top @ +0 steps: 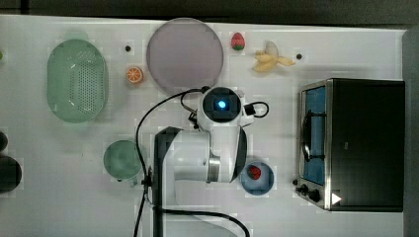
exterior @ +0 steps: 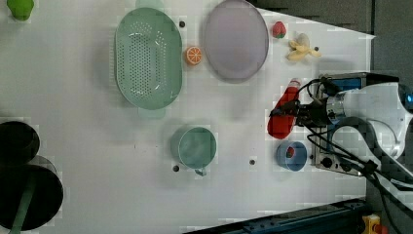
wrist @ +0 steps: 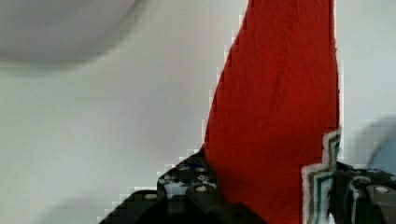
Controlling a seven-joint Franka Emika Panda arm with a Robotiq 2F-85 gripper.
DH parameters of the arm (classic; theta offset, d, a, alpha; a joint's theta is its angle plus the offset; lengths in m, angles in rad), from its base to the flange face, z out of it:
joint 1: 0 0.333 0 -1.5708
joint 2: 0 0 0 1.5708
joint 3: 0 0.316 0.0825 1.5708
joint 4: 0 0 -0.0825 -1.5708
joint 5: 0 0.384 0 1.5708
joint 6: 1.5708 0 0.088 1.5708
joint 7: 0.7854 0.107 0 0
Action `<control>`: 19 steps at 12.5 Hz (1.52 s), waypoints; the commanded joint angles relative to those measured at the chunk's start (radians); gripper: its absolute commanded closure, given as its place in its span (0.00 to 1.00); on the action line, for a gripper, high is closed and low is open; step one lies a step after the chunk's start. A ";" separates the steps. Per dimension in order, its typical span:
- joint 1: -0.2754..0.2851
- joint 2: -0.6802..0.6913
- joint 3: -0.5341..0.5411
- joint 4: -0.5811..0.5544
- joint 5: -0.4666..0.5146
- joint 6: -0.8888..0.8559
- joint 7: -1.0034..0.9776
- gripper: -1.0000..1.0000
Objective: Pick Ketchup from oven and place it on table.
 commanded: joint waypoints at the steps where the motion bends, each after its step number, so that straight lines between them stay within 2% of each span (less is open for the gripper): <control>1: -0.020 0.041 -0.014 -0.057 -0.018 0.140 0.033 0.36; 3: -0.020 0.073 -0.023 -0.077 -0.017 0.210 0.033 0.33; 6: -0.020 0.094 -0.025 -0.079 -0.016 0.248 0.037 0.00; 9: -0.021 0.001 -0.041 -0.039 -0.016 0.196 0.131 0.00; 12: -0.021 -0.147 -0.049 0.077 -0.017 -0.031 0.260 0.00; 15: -0.022 -0.243 -0.056 0.275 -0.018 -0.318 0.320 0.00; 19: -0.023 -0.254 -0.068 0.562 -0.087 -0.710 0.372 0.00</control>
